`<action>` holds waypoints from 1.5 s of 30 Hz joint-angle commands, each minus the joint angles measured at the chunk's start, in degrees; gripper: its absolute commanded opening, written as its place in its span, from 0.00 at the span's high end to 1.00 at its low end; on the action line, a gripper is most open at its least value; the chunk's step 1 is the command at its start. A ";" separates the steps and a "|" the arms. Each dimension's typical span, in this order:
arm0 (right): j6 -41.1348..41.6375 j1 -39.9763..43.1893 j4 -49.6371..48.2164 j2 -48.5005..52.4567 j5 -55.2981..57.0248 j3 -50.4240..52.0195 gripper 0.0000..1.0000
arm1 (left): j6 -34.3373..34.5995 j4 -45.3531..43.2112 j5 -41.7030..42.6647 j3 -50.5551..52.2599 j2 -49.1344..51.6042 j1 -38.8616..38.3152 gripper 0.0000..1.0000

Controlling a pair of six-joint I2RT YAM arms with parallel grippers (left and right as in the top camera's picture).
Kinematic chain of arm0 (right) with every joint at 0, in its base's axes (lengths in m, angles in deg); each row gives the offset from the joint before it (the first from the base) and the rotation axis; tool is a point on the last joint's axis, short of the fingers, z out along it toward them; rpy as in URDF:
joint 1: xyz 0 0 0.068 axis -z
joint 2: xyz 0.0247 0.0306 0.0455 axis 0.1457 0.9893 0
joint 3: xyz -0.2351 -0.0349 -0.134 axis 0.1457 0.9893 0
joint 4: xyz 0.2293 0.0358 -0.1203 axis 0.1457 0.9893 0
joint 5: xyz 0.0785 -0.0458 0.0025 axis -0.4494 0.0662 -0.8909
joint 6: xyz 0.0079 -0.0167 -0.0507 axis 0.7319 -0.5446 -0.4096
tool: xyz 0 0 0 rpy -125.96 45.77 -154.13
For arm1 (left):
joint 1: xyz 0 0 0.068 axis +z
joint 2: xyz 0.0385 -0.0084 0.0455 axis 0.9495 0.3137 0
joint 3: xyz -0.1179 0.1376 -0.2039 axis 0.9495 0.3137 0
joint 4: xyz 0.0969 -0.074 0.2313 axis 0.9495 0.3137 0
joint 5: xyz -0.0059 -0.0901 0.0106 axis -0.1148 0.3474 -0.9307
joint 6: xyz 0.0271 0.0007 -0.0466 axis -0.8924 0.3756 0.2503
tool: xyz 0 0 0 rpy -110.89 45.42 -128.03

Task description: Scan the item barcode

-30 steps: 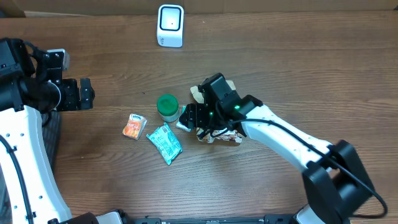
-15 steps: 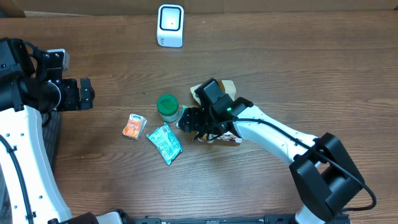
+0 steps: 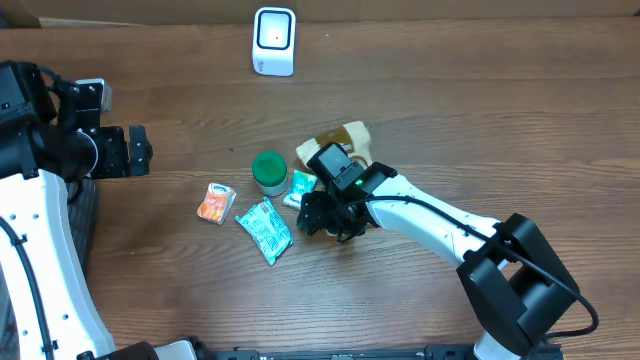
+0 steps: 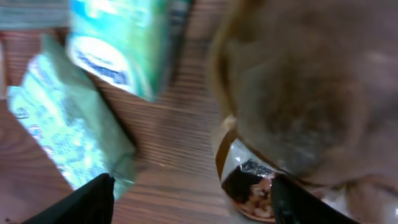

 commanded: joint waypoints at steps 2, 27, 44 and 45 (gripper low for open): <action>0.61 2.58 2.75 0.46 2.40 -1.46 0.20 | -1.46 -0.09 -0.15 -0.59 0.46 0.24 0.00; -16.35 27.93 3.04 0.46 2.75 -8.33 0.13 | -1.46 -0.09 -0.15 -0.59 0.46 0.24 0.00; -17.66 20.24 -18.49 7.93 4.33 -16.76 0.10 | -1.46 -0.11 -0.15 -0.59 0.46 0.24 0.00; -17.97 19.74 -20.17 9.20 4.79 -16.76 0.09 | -1.46 -0.11 -0.15 -0.59 0.46 0.24 0.00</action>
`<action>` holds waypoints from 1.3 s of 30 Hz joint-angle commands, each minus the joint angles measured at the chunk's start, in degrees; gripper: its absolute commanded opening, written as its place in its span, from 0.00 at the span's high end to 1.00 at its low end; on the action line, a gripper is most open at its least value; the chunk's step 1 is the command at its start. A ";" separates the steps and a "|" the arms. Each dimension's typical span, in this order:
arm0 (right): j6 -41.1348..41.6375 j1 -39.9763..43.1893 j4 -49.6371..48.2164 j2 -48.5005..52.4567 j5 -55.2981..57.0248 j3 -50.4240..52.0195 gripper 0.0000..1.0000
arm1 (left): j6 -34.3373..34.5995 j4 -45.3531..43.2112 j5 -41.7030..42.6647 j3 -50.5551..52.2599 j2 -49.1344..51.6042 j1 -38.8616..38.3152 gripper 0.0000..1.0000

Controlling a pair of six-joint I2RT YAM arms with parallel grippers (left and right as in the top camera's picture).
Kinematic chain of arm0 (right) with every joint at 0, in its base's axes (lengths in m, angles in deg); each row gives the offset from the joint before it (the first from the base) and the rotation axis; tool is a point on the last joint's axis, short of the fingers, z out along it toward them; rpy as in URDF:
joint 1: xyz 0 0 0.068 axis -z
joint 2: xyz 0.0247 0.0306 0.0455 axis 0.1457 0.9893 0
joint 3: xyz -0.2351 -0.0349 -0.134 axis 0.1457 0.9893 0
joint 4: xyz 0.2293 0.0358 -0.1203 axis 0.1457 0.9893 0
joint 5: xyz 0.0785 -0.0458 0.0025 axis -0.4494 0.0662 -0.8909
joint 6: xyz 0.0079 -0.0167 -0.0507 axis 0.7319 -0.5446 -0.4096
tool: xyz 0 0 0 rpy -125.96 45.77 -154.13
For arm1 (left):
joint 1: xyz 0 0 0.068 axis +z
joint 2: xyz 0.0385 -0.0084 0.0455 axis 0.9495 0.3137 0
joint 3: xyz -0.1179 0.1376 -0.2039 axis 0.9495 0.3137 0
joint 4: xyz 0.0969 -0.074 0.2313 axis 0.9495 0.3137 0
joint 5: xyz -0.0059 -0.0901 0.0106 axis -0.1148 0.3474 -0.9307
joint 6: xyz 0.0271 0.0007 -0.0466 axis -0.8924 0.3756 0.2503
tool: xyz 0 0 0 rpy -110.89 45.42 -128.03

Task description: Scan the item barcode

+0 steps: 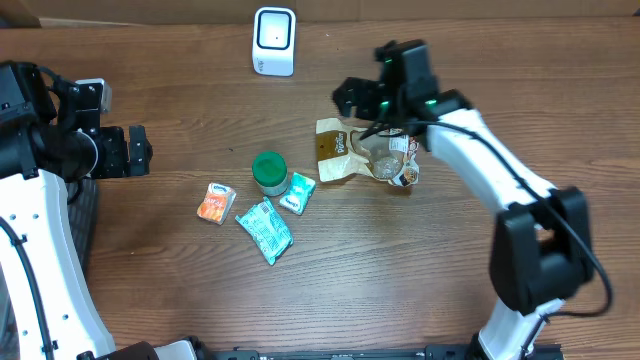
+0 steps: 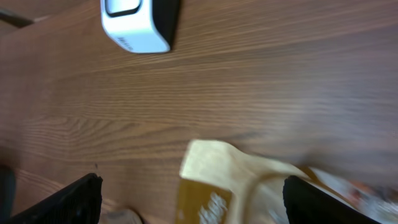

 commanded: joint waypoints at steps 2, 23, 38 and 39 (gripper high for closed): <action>-0.92 -2.05 -5.40 6.43 3.91 -0.37 0.09 | -1.46 -0.07 -0.15 -0.59 0.46 0.24 0.00; -1.42 -5.97 15.23 8.52 -0.02 -4.57 0.13 | -1.46 -0.09 -0.15 -0.59 0.46 0.24 0.00; 0.24 4.59 49.05 -1.40 10.29 -11.63 0.25 | -1.46 -0.07 -0.15 -0.59 0.46 0.24 0.00; 0.72 5.95 49.40 -1.27 11.17 -11.23 0.25 | -1.46 -0.09 -0.15 -0.59 0.46 0.24 0.00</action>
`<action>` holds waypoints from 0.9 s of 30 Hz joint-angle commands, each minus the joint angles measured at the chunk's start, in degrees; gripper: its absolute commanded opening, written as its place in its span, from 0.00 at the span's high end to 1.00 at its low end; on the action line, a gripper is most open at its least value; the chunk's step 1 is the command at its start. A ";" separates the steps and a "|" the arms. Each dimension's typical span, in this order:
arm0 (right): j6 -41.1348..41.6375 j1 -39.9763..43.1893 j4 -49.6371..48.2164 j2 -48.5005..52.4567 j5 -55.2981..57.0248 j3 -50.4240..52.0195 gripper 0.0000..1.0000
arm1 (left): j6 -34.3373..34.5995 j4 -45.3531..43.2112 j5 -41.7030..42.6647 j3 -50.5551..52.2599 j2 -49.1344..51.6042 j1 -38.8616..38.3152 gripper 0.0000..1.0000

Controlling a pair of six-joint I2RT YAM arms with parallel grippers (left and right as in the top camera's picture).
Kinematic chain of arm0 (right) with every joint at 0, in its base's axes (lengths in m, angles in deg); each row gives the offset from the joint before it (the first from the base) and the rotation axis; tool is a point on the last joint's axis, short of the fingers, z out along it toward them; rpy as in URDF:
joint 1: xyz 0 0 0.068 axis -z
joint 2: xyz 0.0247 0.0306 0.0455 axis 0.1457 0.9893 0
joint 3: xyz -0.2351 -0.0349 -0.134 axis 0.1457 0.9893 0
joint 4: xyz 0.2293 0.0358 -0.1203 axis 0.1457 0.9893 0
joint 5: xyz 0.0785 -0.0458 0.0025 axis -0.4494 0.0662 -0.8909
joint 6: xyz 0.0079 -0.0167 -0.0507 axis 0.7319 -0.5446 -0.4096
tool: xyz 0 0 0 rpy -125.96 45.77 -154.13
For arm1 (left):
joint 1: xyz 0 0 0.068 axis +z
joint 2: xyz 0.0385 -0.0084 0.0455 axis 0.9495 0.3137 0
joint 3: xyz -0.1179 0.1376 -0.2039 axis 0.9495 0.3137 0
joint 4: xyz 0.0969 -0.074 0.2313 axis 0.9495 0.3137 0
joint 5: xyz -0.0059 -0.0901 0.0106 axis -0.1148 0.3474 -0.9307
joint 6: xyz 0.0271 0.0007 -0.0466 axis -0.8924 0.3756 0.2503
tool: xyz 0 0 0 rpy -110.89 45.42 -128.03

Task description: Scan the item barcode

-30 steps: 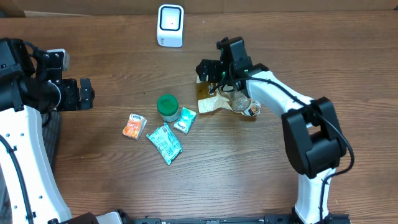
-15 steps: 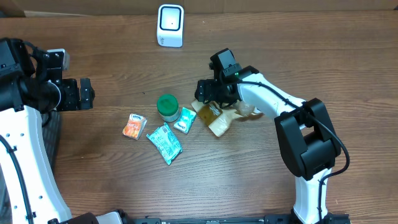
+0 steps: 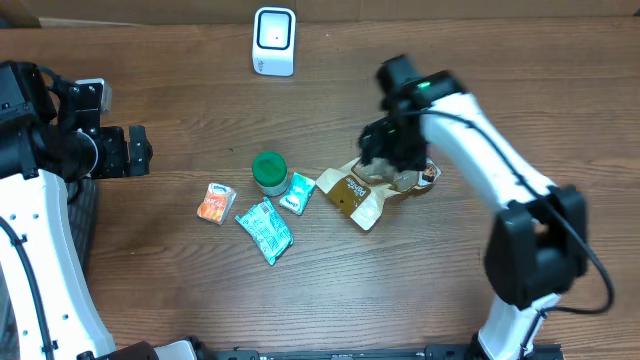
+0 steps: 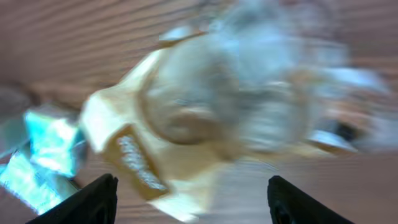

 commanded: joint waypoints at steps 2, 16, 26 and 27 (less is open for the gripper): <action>2.45 6.56 0.85 -1.79 6.05 0.83 0.25 | -1.44 -0.13 -0.15 -0.59 0.46 0.24 0.00; 4.20 12.46 -10.38 -0.85 9.62 17.57 0.20 | -1.44 -0.09 -0.15 -0.59 0.46 0.24 0.00; -0.04 12.24 -24.09 -0.85 4.76 24.20 0.20 | -1.44 -0.11 -0.15 -0.59 0.46 0.24 0.00; -1.31 12.24 -25.49 -0.83 3.10 24.39 0.20 | -1.44 -0.09 -0.15 -0.59 0.46 0.24 0.00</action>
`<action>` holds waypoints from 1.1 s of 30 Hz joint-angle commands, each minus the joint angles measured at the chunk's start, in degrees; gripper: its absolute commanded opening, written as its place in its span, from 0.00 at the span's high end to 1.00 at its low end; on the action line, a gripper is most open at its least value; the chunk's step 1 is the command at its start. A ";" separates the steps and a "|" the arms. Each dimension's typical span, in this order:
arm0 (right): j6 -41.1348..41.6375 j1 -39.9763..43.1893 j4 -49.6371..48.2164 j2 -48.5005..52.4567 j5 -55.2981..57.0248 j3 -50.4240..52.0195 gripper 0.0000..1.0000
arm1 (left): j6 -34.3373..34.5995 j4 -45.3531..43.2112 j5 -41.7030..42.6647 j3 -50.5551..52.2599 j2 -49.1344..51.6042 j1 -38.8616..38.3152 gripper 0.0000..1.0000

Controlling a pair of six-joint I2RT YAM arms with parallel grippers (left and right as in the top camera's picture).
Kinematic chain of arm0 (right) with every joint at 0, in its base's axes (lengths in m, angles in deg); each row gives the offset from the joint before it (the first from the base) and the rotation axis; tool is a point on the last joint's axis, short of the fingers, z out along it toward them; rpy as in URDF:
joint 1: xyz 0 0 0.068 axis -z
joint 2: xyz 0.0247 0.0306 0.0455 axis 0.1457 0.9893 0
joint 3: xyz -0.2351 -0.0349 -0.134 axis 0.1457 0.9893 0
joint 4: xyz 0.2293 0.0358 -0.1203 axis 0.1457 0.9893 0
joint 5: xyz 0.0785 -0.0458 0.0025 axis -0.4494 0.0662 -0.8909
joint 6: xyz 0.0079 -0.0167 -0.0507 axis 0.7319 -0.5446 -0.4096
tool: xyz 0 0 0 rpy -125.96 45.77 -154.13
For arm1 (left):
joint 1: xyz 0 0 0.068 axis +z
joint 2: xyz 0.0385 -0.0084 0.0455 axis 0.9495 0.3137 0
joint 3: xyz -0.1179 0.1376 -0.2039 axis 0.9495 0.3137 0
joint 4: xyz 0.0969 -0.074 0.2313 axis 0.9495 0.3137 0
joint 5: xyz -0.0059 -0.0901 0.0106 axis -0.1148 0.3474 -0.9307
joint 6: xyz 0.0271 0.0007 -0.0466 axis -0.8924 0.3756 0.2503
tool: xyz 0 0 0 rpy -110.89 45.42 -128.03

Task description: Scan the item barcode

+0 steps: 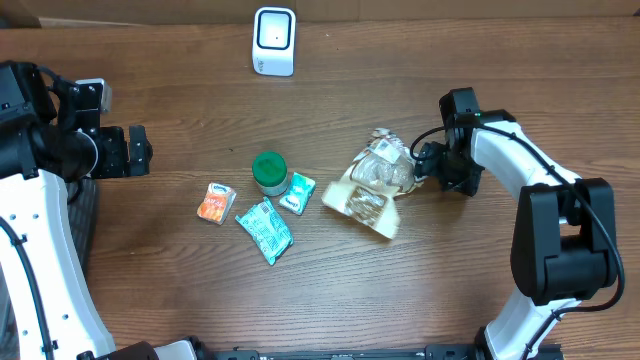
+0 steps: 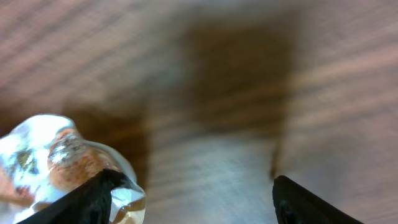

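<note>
The item, a tan and clear snack bag (image 1: 372,185), lies on the wood right of centre, its clear end toward the right arm. My right gripper (image 1: 438,166) sits low just right of that end, open. In the right wrist view the fingers (image 2: 102,198) stand wide apart; the bag's clear end (image 2: 59,155) touches the left one and bare wood fills the gap in the gripper (image 2: 193,199). The white scanner (image 1: 273,40) stands at the far edge. My left gripper (image 1: 135,150) hovers at the far left, away from everything.
Left of the bag lie a green-lidded tub (image 1: 268,170), a small teal packet (image 1: 300,192), a green pouch (image 1: 264,230) and an orange packet (image 1: 215,202). The table (image 1: 480,290) is dark wood.
My right gripper was over the middle of the bag and is now low at its right end. The bag has turned, its clear end now up and to the right. The left arm is unmoved.
First my right gripper was down among the packets with the bag close under it. Then it was beyond the bag, toward the scanner, the bag lying flat. Later it was over the bag, which had shifted nearer. Now it sits open at the bag's right end.
</note>
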 commanded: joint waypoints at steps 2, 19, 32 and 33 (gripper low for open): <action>-6.40 -0.37 -5.68 0.24 -7.58 1.33 0.20 | -1.46 -0.07 -0.15 -0.59 0.46 0.24 0.00; -22.01 -0.13 -5.44 -0.79 -20.59 -4.59 0.12 | -1.46 -0.07 -0.15 -0.59 0.46 0.24 0.00; -22.25 -0.15 10.45 -0.35 -26.67 -3.23 0.05 | -1.46 -0.07 -0.15 -0.59 0.46 0.24 0.00; -22.40 -0.15 10.23 -0.33 -27.91 -2.16 0.04 | -1.46 -0.07 -0.15 -0.59 0.46 0.24 0.00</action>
